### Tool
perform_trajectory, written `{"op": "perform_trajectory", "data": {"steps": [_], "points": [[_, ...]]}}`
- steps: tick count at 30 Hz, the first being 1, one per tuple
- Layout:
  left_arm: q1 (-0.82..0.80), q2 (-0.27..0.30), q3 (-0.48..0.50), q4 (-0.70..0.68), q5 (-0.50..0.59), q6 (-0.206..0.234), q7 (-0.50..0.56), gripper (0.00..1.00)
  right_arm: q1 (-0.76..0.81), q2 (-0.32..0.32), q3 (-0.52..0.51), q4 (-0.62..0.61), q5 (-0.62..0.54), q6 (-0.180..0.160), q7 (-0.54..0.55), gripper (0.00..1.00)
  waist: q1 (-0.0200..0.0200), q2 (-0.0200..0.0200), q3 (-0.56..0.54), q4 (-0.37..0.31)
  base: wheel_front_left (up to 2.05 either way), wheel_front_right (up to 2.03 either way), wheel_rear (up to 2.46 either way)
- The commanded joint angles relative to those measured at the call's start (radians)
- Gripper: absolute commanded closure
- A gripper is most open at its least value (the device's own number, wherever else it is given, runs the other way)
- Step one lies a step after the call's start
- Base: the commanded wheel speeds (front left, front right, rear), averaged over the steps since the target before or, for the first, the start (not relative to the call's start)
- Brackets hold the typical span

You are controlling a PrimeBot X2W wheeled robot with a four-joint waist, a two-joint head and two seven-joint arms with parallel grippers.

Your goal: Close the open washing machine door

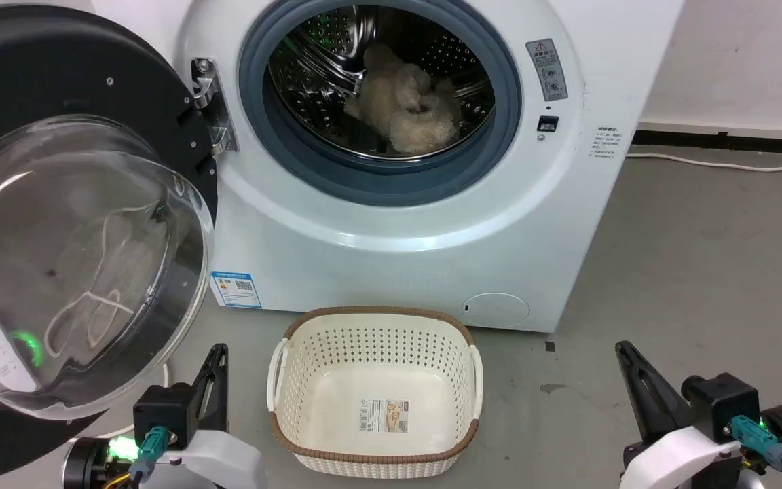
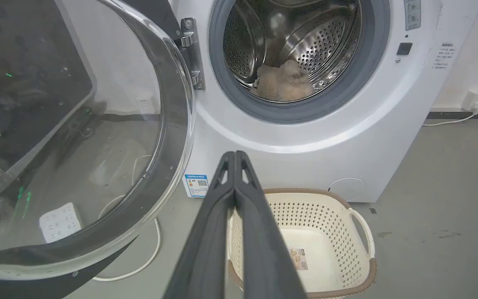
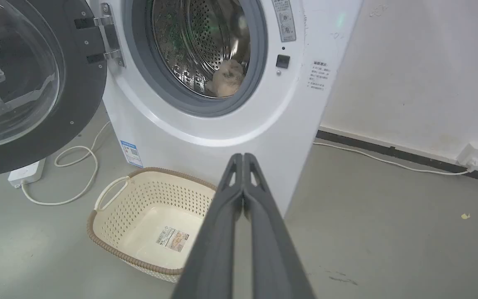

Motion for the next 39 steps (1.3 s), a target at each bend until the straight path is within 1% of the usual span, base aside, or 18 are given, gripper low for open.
{"op": "perform_trajectory", "data": {"steps": [1,33,34,39], "points": [[-0.015,0.0,0.001,-0.004,0.003,0.003,0.0,1.0,-0.013,0.003,0.0,-0.005,0.006,0.001,0.0,1.0,0.0,0.0,0.0,0.0,0.0,0.0,0.0],[-0.015,0.0,0.001,-0.004,0.003,0.003,0.0,1.0,-0.013,0.003,0.0,-0.005,0.006,0.001,0.0,1.0,0.0,0.0,0.0,0.0,0.0,0.0,0.0],[0.0,0.0,0.0,0.0,0.0,0.0,0.0,0.0,0.0,0.0,0.0,0.0,0.0,0.0,0.0,0.0,0.0,0.0,0.0,0.0,0.0,0.0,0.0],[0.0,0.0,-0.002,0.002,0.0,0.0,-0.003,0.0,0.001,0.0,-0.001,0.001,0.004,0.0,-0.003,0.0,0.0,0.0,0.0,0.0,0.0,0.0,0.0]]}}
